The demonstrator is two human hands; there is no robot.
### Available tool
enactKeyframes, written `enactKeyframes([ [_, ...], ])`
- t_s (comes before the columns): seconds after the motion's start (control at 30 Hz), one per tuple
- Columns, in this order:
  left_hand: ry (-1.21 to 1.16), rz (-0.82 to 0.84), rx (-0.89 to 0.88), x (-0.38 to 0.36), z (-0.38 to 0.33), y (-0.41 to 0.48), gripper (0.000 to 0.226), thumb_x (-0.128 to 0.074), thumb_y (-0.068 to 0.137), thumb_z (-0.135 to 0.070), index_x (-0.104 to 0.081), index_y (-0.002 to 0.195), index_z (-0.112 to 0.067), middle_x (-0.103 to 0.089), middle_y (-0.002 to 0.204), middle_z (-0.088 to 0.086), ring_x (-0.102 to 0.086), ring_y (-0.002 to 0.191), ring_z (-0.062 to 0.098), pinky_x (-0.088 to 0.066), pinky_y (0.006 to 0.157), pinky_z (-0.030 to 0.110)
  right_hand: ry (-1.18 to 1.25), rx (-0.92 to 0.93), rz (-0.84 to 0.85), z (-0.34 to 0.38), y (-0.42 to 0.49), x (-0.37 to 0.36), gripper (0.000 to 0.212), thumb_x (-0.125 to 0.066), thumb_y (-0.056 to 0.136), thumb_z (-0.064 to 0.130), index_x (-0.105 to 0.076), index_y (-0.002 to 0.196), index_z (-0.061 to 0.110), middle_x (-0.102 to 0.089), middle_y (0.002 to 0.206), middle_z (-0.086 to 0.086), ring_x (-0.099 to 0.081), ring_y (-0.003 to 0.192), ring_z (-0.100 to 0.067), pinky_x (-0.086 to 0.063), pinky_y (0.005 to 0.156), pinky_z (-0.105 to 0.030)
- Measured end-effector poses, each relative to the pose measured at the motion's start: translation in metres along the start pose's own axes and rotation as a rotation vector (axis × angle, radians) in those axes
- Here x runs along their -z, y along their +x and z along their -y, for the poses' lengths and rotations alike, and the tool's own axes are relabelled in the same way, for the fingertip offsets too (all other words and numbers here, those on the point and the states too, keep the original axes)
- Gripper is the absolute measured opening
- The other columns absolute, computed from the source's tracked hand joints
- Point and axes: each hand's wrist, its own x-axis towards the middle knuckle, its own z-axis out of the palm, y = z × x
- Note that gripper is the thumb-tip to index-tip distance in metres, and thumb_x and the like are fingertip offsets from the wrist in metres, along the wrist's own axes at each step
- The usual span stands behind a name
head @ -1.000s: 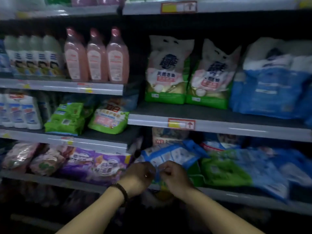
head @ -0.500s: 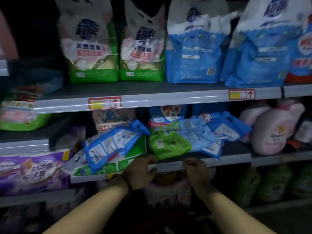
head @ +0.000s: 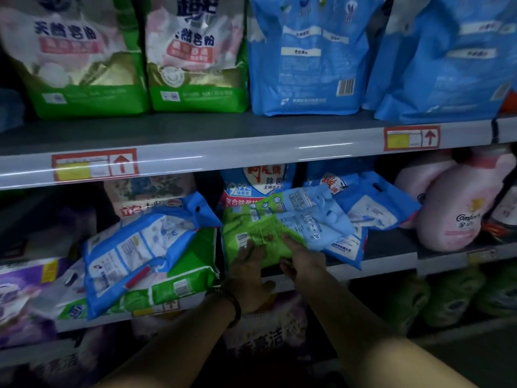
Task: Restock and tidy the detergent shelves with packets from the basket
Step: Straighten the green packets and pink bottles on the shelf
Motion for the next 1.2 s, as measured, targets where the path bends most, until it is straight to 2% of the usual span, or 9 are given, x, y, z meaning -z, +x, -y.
enactKeyframes([
  [0.13, 0.004, -0.078, -0.012, -0.017, 0.002, -0.002, 0.091, -0.070, 0.091, -0.038, -0.018, 0.165, -0.022, -0.001, 0.175, 0.006, -0.003, 0.162, 0.030, -0.019, 0.130, 0.041, -0.072, 0.044, -0.101, 0.006, 0.015, -0.019, 0.060, -0.091, 0.077, 0.050, -0.069, 0.115, 0.009, -0.076, 0.103, -0.011, -0.074, 0.089, -0.027, -0.052, 0.066, -0.025],
  [0.23, 0.038, -0.060, -0.043, -0.019, 0.006, -0.010, 0.090, -0.064, 0.096, -0.040, -0.012, 0.166, -0.021, 0.004, 0.175, 0.002, 0.006, 0.162, 0.026, -0.011, 0.131, 0.039, -0.036, 0.123, -0.071, 0.008, 0.014, -0.021, 0.046, -0.073, 0.100, 0.025, -0.060, 0.138, 0.003, -0.070, 0.131, -0.014, -0.070, 0.092, -0.022, -0.050, 0.069, -0.025],
  [0.3, -0.058, -0.075, -0.063, -0.009, 0.005, -0.013, 0.086, -0.066, 0.096, -0.036, -0.017, 0.165, -0.021, -0.009, 0.174, 0.000, -0.008, 0.161, 0.023, -0.020, 0.128, 0.034, -0.052, 0.169, -0.066, 0.012, 0.010, -0.019, 0.042, -0.068, 0.101, 0.013, -0.058, 0.139, -0.001, -0.070, 0.128, -0.016, -0.066, 0.084, -0.021, -0.053, 0.074, -0.031],
  [0.43, -0.234, -0.208, -0.074, 0.011, -0.003, -0.025, 0.063, -0.071, 0.095, -0.026, -0.043, 0.151, -0.019, -0.043, 0.149, 0.003, -0.049, 0.135, 0.022, -0.037, 0.103, 0.019, -0.008, 0.298, -0.213, 0.024, -0.018, -0.028, 0.038, -0.079, 0.095, 0.020, -0.069, 0.129, 0.008, -0.073, 0.124, -0.010, -0.069, 0.113, -0.032, -0.051, 0.095, -0.035],
  [0.6, -0.393, -0.289, 0.008, 0.028, -0.013, -0.046, 0.046, -0.069, 0.096, -0.040, -0.054, 0.138, -0.026, -0.052, 0.127, 0.001, -0.055, 0.121, 0.023, -0.045, 0.101, 0.031, -0.015, 0.453, -0.145, 0.054, -0.060, -0.015, 0.020, -0.084, 0.089, 0.027, -0.070, 0.099, 0.017, -0.073, 0.105, -0.002, -0.070, 0.105, -0.028, -0.054, 0.095, -0.039],
  [0.77, -0.455, -0.324, 0.131, 0.053, -0.027, -0.066, 0.059, -0.071, 0.094, -0.043, -0.051, 0.143, -0.017, -0.054, 0.140, 0.010, -0.056, 0.127, 0.027, -0.041, 0.100, 0.025, -0.108, 0.533, 0.022, 0.078, -0.108, 0.033, 0.011, -0.086, 0.088, 0.014, -0.075, 0.091, 0.015, -0.078, 0.088, 0.001, -0.074, 0.082, -0.019, -0.060, 0.083, -0.034],
  [0.9, -0.495, -0.257, 0.193, 0.063, -0.031, -0.092, 0.070, -0.075, 0.089, -0.050, -0.049, 0.144, -0.015, -0.055, 0.141, 0.010, -0.058, 0.126, 0.028, -0.046, 0.096, 0.028, -0.180, 0.558, 0.070, 0.081, -0.155, 0.065, 0.010, -0.087, 0.087, 0.013, -0.078, 0.088, 0.016, -0.081, 0.092, 0.004, -0.076, 0.090, -0.020, -0.059, 0.092, -0.039],
  [1.1, -0.717, -0.186, 0.221, 0.071, -0.027, -0.145, 0.068, -0.078, 0.081, -0.065, -0.060, 0.131, -0.022, -0.066, 0.125, -0.007, -0.064, 0.114, 0.016, -0.044, 0.091, 0.026, -0.290, 0.493, 0.258, 0.063, -0.228, 0.079, 0.019, -0.086, 0.083, 0.004, -0.077, 0.099, 0.011, -0.081, 0.086, -0.002, -0.077, 0.090, -0.026, -0.057, 0.067, -0.026],
  [1.2, -0.894, -0.119, 0.190, 0.077, -0.012, -0.169, 0.071, -0.076, 0.068, -0.082, -0.073, 0.118, -0.032, -0.077, 0.117, -0.011, -0.073, 0.109, 0.014, -0.052, 0.105, 0.039, -0.323, 0.420, 0.422, 0.061, -0.266, 0.078, 0.019, -0.075, 0.091, -0.006, -0.066, 0.087, 0.009, -0.072, 0.062, 0.007, -0.073, 0.058, -0.002, -0.047, 0.041, -0.012],
])
